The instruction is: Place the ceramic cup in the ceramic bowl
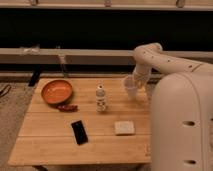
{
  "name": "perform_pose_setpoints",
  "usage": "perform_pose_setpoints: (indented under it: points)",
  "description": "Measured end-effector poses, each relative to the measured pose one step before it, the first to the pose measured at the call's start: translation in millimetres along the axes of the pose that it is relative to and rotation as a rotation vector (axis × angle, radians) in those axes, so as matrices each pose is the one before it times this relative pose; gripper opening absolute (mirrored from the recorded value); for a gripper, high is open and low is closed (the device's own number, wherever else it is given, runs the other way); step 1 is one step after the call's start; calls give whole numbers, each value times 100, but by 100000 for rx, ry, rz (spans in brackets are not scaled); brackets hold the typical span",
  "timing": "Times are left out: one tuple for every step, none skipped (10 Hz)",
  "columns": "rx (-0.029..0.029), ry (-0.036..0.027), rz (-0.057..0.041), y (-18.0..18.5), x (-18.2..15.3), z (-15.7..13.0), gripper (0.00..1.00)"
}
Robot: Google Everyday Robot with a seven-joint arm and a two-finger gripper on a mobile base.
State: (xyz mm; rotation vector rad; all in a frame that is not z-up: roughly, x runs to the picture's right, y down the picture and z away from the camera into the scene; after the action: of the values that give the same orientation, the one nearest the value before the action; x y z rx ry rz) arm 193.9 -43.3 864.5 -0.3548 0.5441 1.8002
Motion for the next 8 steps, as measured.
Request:
perform_pose_setpoints:
  points:
    - [1204, -1002, -1487, 1023, -1473, -82, 0]
    - [274, -1239, -1062, 1258, -1573, -95, 0]
    - [261, -474, -1194, 1430, -1260, 22, 0]
    - [-1150, -1157, -1848, 1884, -1085, -12, 0]
    - [-649, 309, -1405, 1350, -398, 161, 0]
    - [-2366, -298, -2689, 2855, -773, 332, 0]
    - [-1491, 653, -2387, 2184, -299, 389, 0]
    - [-2491, 63, -3032, 2730, -464, 400, 0]
